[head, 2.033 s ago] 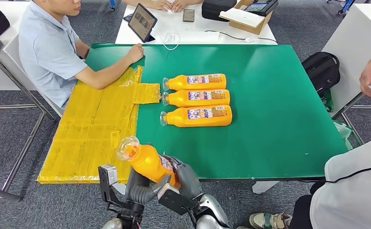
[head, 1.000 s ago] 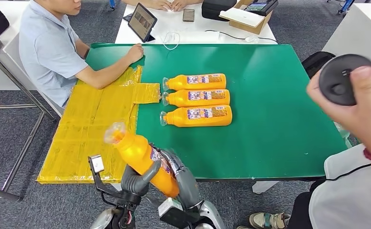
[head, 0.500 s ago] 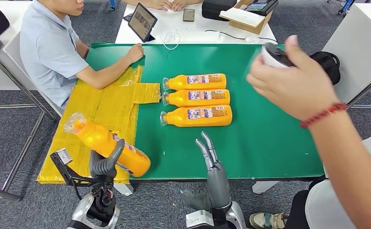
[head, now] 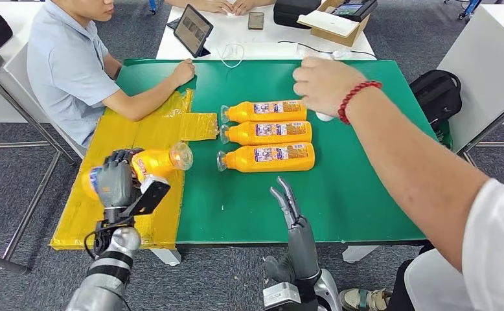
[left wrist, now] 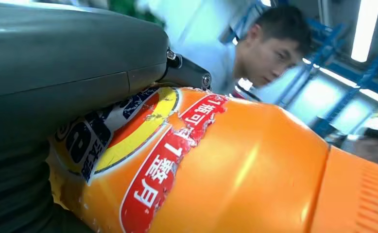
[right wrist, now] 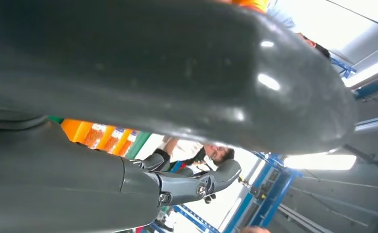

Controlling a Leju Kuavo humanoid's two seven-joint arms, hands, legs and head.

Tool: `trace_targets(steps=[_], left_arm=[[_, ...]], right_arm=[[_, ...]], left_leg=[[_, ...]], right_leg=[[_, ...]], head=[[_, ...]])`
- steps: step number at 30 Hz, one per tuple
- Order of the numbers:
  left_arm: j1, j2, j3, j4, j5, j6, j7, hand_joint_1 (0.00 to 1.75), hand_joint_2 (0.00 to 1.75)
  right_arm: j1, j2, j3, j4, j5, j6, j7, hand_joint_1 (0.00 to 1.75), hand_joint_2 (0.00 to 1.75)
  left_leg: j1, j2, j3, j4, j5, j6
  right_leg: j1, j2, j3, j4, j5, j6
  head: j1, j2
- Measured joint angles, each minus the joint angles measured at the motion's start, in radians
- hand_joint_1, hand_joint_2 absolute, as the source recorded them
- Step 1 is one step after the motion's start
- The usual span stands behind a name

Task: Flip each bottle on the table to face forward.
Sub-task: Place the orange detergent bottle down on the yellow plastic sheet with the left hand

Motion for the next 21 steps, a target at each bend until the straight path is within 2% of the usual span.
trace_targets(steps=[3, 7, 10, 12, 13, 15, 18, 19, 21], left_arm=[[-0.028, -0.007, 0.096, 0.031, -0.211, 0.001, 0.059, 1.75, 1.75], [-0.059, -0.009, 0.135, 0.091, -0.288, 0.001, 0.137, 1.75, 1.75], [-0.113, 0.007, 0.105, 0.238, -0.347, -0.038, 0.319, 1.75, 1.75], [-0.143, 0.025, 0.051, 0.328, -0.379, -0.106, 0.439, 1.75, 1.75], [-0.158, 0.033, 0.027, 0.362, -0.375, -0.147, 0.467, 1.75, 1.75], [-0.190, 0.045, 0.004, 0.415, -0.315, -0.232, 0.462, 1.75, 1.75], [-0.229, 0.061, 0.006, 0.463, -0.189, -0.338, 0.385, 1.75, 1.75], [-0.237, 0.065, 0.006, 0.474, -0.165, -0.360, 0.361, 1.52, 1.31], [-0.248, 0.072, 0.006, 0.490, -0.136, -0.397, 0.319, 0.72, 0.44]], right_arm=[[-0.006, 0.004, 0.000, 0.012, -0.015, 0.015, -0.004, 0.00, 0.00], [-0.012, 0.010, 0.000, 0.027, -0.027, 0.029, -0.007, 0.00, 0.00], [-0.014, 0.014, 0.000, 0.038, -0.036, 0.049, -0.008, 0.00, 0.00], [-0.015, 0.020, -0.002, 0.047, -0.042, 0.062, -0.009, 0.00, 0.00], [-0.016, 0.023, -0.004, 0.052, -0.045, 0.067, -0.008, 0.00, 0.00], [-0.019, 0.030, -0.010, 0.065, -0.049, 0.076, -0.008, 0.00, 0.00], [-0.023, 0.040, -0.014, 0.082, -0.076, 0.096, -0.008, 0.00, 0.00], [-0.023, 0.042, -0.014, 0.085, -0.092, 0.104, -0.008, 0.00, 0.00], [-0.025, 0.046, -0.015, 0.091, -0.117, 0.116, -0.009, 0.00, 0.00]], left_leg=[[0.000, 0.000, 0.000, 0.000, 0.000, 0.000], [0.000, -0.001, -0.001, 0.000, 0.000, 0.000], [0.000, -0.002, -0.001, 0.000, 0.000, 0.001], [0.000, -0.002, -0.001, 0.000, 0.001, 0.001], [0.000, -0.002, -0.001, 0.000, 0.001, 0.001], [-0.001, -0.004, 0.001, 0.000, 0.001, 0.001], [-0.001, -0.009, 0.005, -0.001, 0.001, 0.001], [-0.001, -0.011, 0.007, -0.001, 0.001, 0.001], [-0.001, -0.017, 0.010, -0.001, 0.002, 0.000]], right_leg=[[0.000, 0.000, 0.000, 0.000, 0.000, 0.000], [0.000, -0.001, -0.001, 0.000, 0.000, 0.000], [0.000, -0.003, 0.000, 0.000, 0.000, 0.000], [0.000, -0.003, 0.000, 0.000, 0.000, 0.000], [0.000, -0.003, 0.001, 0.000, 0.000, 0.000], [-0.001, -0.005, 0.003, 0.000, -0.001, 0.000], [-0.001, -0.010, 0.008, 0.000, -0.003, 0.001], [-0.001, -0.012, 0.009, 0.000, -0.004, 0.001], [-0.002, -0.017, 0.010, 0.000, -0.006, 0.001]], head=[[0.000, 0.000], [0.000, 0.000], [0.000, 0.000], [0.000, 0.000], [0.000, 0.000], [0.000, 0.000], [-0.001, 0.000], [-0.001, 0.000], [-0.001, 0.000]])
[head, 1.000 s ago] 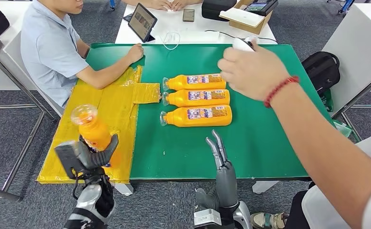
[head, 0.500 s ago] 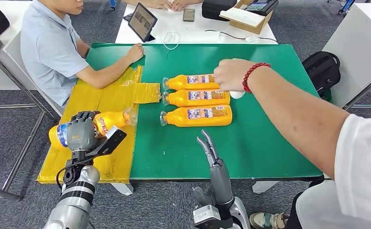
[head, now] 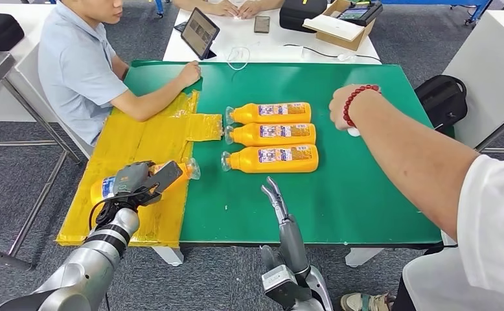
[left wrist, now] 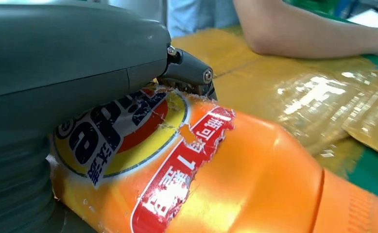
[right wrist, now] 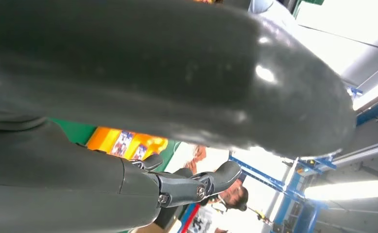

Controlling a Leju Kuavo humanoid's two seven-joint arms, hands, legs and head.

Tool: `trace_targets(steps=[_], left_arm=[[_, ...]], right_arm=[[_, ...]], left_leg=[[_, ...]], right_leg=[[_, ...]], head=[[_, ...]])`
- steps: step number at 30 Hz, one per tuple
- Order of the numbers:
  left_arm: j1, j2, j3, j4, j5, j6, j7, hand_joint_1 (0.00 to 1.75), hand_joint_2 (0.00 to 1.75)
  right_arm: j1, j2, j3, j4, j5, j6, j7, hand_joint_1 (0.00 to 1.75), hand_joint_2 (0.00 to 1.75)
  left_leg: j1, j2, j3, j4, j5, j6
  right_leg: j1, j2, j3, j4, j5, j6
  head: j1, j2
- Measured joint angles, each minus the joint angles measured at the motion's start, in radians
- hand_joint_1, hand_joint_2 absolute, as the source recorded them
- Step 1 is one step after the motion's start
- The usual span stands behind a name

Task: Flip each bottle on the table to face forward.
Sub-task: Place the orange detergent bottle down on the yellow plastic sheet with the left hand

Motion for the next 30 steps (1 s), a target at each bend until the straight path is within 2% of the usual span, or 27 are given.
trace_targets(steps=[1, 2, 6, 14, 17, 21, 23, 25, 27, 30], left_arm=[[-0.005, 0.002, 0.000, 0.007, 0.012, -0.018, -0.018, 0.30, 0.00], [-0.009, 0.003, 0.000, 0.013, 0.024, -0.041, -0.035, 0.11, 0.00], [-0.012, -0.001, -0.004, 0.033, 0.044, -0.116, -0.073, 0.09, 0.00], [-0.016, -0.009, -0.005, 0.049, 0.050, -0.128, -0.077, 0.00, 0.00], [-0.020, -0.009, -0.008, 0.050, 0.070, -0.170, -0.092, 0.00, 0.00], [-0.025, -0.017, -0.026, 0.049, 0.122, -0.283, -0.154, 0.00, 0.00], [-0.016, -0.028, -0.042, 0.043, 0.166, -0.292, -0.210, 0.00, 0.00], [0.012, -0.046, -0.054, 0.019, 0.262, -0.211, -0.291, 0.00, 0.00], [0.070, -0.072, -0.071, -0.038, 0.431, -0.056, -0.389, 0.00, 0.00], [0.188, -0.114, -0.146, -0.211, 0.850, 0.117, -0.473, 0.00, 0.00]], right_arm=[[-0.001, 0.002, 0.000, 0.003, -0.007, 0.002, 0.000, 0.00, 0.00], [-0.003, 0.003, 0.000, 0.006, -0.011, 0.003, 0.000, 0.00, 0.00], [-0.009, 0.008, 0.000, 0.017, -0.017, 0.002, 0.000, 0.00, 0.00], [-0.015, 0.012, 0.000, 0.037, -0.018, -0.001, 0.000, 0.00, 0.00], [-0.015, 0.012, 0.000, 0.042, -0.020, -0.005, 0.000, 0.00, 0.00], [-0.020, 0.012, 0.000, 0.049, -0.027, -0.020, 0.000, 0.00, 0.00], [-0.021, 0.012, 0.000, 0.054, -0.030, -0.034, 0.000, 0.00, 0.00], [-0.020, 0.011, 0.000, 0.058, -0.019, -0.061, 0.000, 0.00, 0.87], [-0.020, 0.010, 0.000, 0.062, 0.014, -0.099, 0.000, 0.00, 1.75], [-0.027, 0.002, -0.001, 0.088, 0.128, -0.160, 0.019, 0.00, 1.75]], left_leg=[[0.000, -0.003, 0.002, 0.000, 0.000, 0.000], [0.000, -0.005, 0.004, 0.000, 0.000, 0.000], [-0.002, -0.005, 0.005, 0.000, 0.000, 0.001], [-0.004, -0.006, 0.006, 0.000, 0.001, 0.002], [-0.004, -0.006, 0.007, 0.000, 0.001, 0.002], [-0.005, -0.007, 0.009, 0.000, 0.001, 0.003], [-0.006, -0.006, 0.009, 0.000, 0.001, 0.003], [-0.006, -0.004, 0.007, 0.000, 0.001, 0.003], [-0.006, 0.000, 0.004, 0.001, 0.002, 0.004], [-0.006, 0.005, -0.001, 0.001, 0.002, 0.004]], right_leg=[[0.000, -0.003, 0.001, 0.000, -0.001, 0.000], [-0.001, -0.005, 0.001, 0.000, -0.002, 0.000], [-0.002, -0.005, 0.008, 0.000, -0.001, 0.001], [-0.004, -0.006, 0.014, 0.000, 0.000, 0.002], [-0.004, -0.006, 0.010, 0.000, -0.001, 0.002], [-0.005, -0.006, 0.008, 0.000, -0.002, 0.002], [-0.005, -0.006, 0.009, 0.000, -0.001, 0.002], [-0.005, -0.005, 0.011, 0.000, 0.000, 0.003], [-0.005, -0.002, 0.010, 0.000, 0.002, 0.004], [-0.005, 0.003, 0.005, 0.000, 0.003, 0.005]], head=[[0.000, 0.000], [0.000, 0.000], [0.001, 0.000], [0.001, 0.000], [0.001, 0.000], [0.001, 0.000], [0.001, 0.000], [0.001, 0.000], [0.001, 0.000], [0.001, 0.000]])
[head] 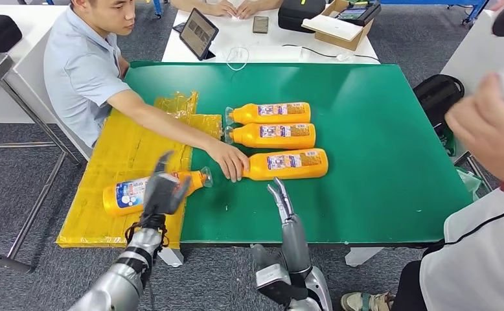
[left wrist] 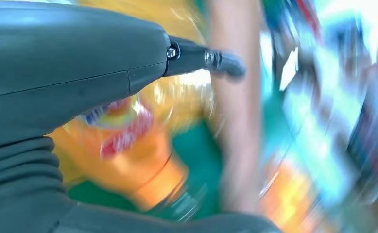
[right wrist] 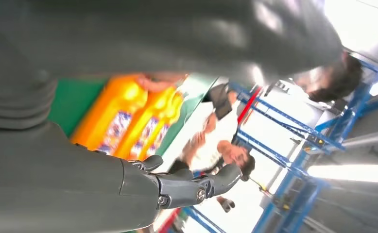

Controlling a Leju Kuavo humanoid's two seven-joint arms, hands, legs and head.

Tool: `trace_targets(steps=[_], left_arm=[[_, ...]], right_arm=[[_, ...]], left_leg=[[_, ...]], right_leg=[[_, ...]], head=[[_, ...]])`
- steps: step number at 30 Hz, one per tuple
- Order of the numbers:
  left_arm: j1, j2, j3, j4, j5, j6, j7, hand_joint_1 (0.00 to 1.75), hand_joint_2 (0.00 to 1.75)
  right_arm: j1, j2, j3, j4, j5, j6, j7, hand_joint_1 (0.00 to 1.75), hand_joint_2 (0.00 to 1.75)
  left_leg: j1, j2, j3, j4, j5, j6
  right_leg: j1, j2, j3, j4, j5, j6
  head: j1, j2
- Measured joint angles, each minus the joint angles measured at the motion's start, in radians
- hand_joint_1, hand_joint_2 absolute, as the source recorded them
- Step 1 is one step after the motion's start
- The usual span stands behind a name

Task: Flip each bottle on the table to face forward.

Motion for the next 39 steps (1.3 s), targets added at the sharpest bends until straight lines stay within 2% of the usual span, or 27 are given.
trace_targets(steps=[2, 4, 6, 8, 13, 16, 20, 30, 33, 39], left_arm=[[0.081, -0.022, -0.073, -0.151, 0.264, 0.092, -0.011, 0.00, 0.00], [0.172, -0.037, -0.145, -0.304, 0.351, 0.199, -0.015, 0.00, 0.00], [0.263, -0.051, -0.202, -0.453, 0.303, 0.259, -0.017, 0.00, 0.00], [0.330, -0.059, -0.237, -0.573, 0.254, 0.274, -0.019, 0.00, 0.00], [0.414, -0.060, -0.273, -0.739, 0.229, 0.281, -0.018, 0.00, 0.00], [0.447, -0.059, -0.287, -0.815, 0.200, 0.281, -0.018, 0.00, 0.00], [0.484, -0.057, -0.322, -0.897, 0.154, 0.281, -0.018, 0.00, 1.75], [0.509, -0.045, -0.374, -0.927, 0.146, 0.281, -0.016, 0.00, 1.75], [0.499, -0.036, -0.405, -0.884, 0.153, 0.279, -0.006, 0.00, 1.75], [0.473, -0.005, -0.505, -0.798, 0.212, 0.280, 0.012, 0.00, 1.75]], right_arm=[[-0.015, -0.015, -0.006, 0.038, 0.127, -0.044, 0.045, 0.00, 1.75], [-0.036, -0.039, -0.024, 0.082, 0.262, -0.075, 0.103, 0.00, 1.75], [-0.059, -0.067, -0.053, 0.127, 0.378, -0.086, 0.153, 0.00, 1.75], [-0.076, -0.091, -0.083, 0.163, 0.441, -0.089, 0.179, 0.00, 1.75], [-0.098, -0.120, -0.120, 0.213, 0.494, -0.093, 0.206, 0.00, 1.75], [-0.134, -0.142, -0.138, 0.270, 0.605, -0.093, 0.275, 0.00, 1.75], [-0.220, -0.177, -0.141, 0.418, 0.676, -0.091, 0.340, 0.00, 1.75], [-0.361, -0.203, -0.140, 0.659, 0.699, -0.084, 0.436, 0.00, 1.75], [-0.401, -0.204, -0.142, 0.721, 0.690, -0.060, 0.461, 0.00, 1.75], [-0.474, -0.195, -0.144, 0.812, 0.704, -0.007, 0.457, 0.01, 1.75]], left_leg=[[0.000, 0.000, -0.002, 0.000, 0.000, 0.000], [0.000, 0.000, -0.005, 0.000, -0.001, 0.000], [0.000, 0.000, -0.007, 0.000, -0.001, 0.000], [-0.001, 0.000, -0.009, 0.000, -0.001, 0.001], [-0.001, 0.000, -0.010, 0.000, -0.001, 0.001], [-0.001, 0.001, -0.010, 0.000, -0.001, 0.001], [-0.001, 0.001, -0.010, 0.000, -0.001, 0.001], [-0.001, 0.001, -0.009, 0.000, -0.001, 0.001], [-0.001, 0.001, -0.007, 0.000, -0.001, 0.001], [-0.001, 0.004, -0.006, 0.000, 0.000, 0.002]], right_leg=[[0.000, 0.001, -0.002, 0.000, 0.000, 0.000], [0.000, 0.001, -0.004, 0.000, 0.000, 0.000], [0.000, 0.001, -0.007, 0.000, 0.000, 0.000], [-0.001, 0.001, -0.009, 0.000, 0.000, 0.000], [-0.001, 0.001, -0.011, 0.000, 0.000, 0.001], [0.000, 0.002, -0.011, 0.000, 0.000, 0.001], [-0.001, 0.002, -0.010, 0.000, 0.000, 0.001], [-0.001, 0.003, -0.011, -0.001, 0.000, 0.001], [-0.001, 0.003, -0.010, -0.001, 0.001, 0.001], [-0.002, 0.004, -0.008, -0.001, 0.003, 0.003]], head=[[0.000, 0.000], [0.000, 0.000], [0.000, 0.000], [0.000, 0.000], [0.000, 0.000], [0.000, 0.000], [0.000, 0.000], [-0.001, 0.000], [0.000, 0.000], [0.000, 0.000]])
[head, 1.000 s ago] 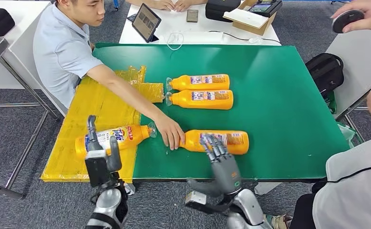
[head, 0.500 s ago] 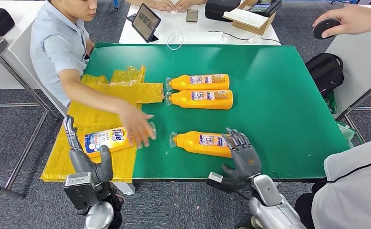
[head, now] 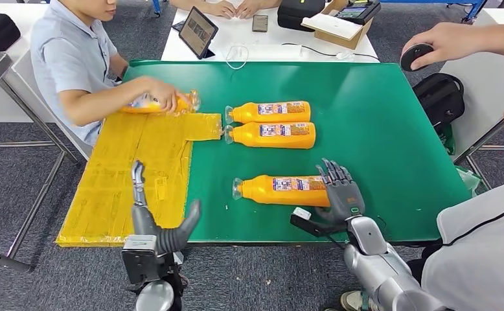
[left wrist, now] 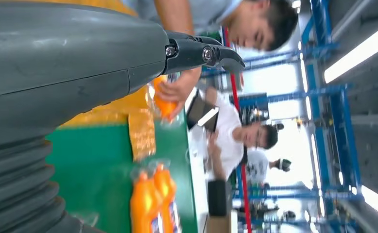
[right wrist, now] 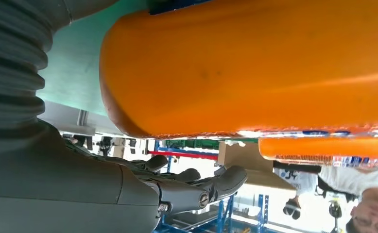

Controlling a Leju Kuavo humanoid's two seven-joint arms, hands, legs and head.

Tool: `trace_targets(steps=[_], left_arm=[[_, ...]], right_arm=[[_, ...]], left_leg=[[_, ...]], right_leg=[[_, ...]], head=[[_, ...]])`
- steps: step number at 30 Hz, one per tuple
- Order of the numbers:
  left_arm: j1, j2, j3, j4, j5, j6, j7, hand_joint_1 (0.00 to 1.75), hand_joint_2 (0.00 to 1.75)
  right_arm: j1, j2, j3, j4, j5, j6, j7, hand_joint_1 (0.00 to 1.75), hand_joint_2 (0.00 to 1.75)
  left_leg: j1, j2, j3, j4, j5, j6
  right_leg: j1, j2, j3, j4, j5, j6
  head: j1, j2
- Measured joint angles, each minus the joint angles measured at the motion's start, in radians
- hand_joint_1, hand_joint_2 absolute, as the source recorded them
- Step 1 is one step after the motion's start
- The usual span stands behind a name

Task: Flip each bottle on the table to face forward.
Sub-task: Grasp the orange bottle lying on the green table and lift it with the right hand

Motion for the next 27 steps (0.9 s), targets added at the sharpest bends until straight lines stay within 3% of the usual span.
trace_targets(steps=[2, 4, 6, 15, 27], left_arm=[[-0.005, 0.005, -0.018, 0.011, 0.001, 0.001, 0.003, 0.00, 1.75], [-0.011, 0.010, -0.031, 0.019, 0.001, 0.001, 0.008, 0.00, 1.75], [-0.016, 0.013, -0.043, 0.025, 0.003, 0.001, 0.011, 0.00, 1.75], [-0.045, 0.022, -0.081, 0.048, 0.022, 0.001, 0.021, 0.00, 1.75], [-0.078, 0.041, -0.128, 0.071, 0.031, -0.006, 0.036, 0.00, 1.75]], right_arm=[[-0.020, 0.011, 0.002, 0.021, 0.005, 0.023, 0.000, 0.44, 1.75], [-0.035, 0.024, 0.003, 0.040, 0.006, 0.055, -0.001, 1.29, 1.75], [-0.047, 0.035, 0.004, 0.056, 0.001, 0.092, -0.006, 1.74, 1.75], [-0.084, 0.069, 0.005, 0.102, -0.024, 0.160, -0.053, 1.75, 1.75], [-0.117, 0.091, 0.039, 0.141, 0.005, 0.219, -0.034, 1.75, 1.75]], left_leg=[[0.000, 0.001, 0.001, 0.000, 0.000, 0.000], [0.000, 0.002, 0.002, 0.000, 0.000, 0.000], [0.000, 0.003, 0.002, 0.000, 0.000, 0.000], [0.001, 0.006, 0.004, 0.000, 0.000, 0.000], [0.001, 0.010, 0.009, 0.000, 0.000, 0.000]], right_leg=[[0.000, 0.001, 0.000, 0.000, 0.001, -0.001], [0.000, 0.002, 0.000, 0.000, 0.002, -0.002], [0.000, 0.003, 0.000, 0.000, 0.002, -0.002], [0.001, 0.007, 0.001, 0.000, 0.002, -0.002], [0.001, 0.009, 0.004, 0.000, 0.002, -0.003]], head=[[0.000, 0.000], [0.000, 0.000], [0.000, 0.000], [0.000, 0.000], [0.000, 0.000]])
